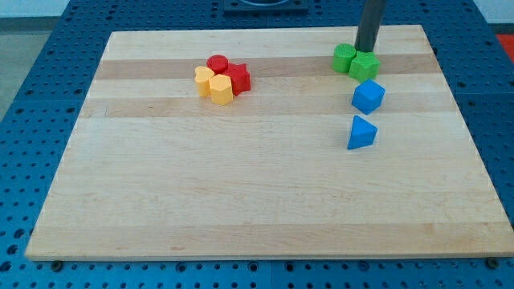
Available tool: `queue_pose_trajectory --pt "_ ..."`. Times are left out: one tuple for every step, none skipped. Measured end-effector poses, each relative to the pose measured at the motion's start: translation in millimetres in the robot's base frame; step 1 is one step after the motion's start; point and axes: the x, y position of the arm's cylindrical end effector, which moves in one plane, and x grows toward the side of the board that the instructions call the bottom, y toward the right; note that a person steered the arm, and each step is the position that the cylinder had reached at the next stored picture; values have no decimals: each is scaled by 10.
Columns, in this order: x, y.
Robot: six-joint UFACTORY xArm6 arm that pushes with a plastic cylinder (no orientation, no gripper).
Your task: Adjust the cube at the bottom left side of green star
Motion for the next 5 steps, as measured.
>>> queue_pose_trajectory --pt "30 -7" --pt "-15 162" --pt "104 771" --pt "526 1339" --pt "1179 1525"
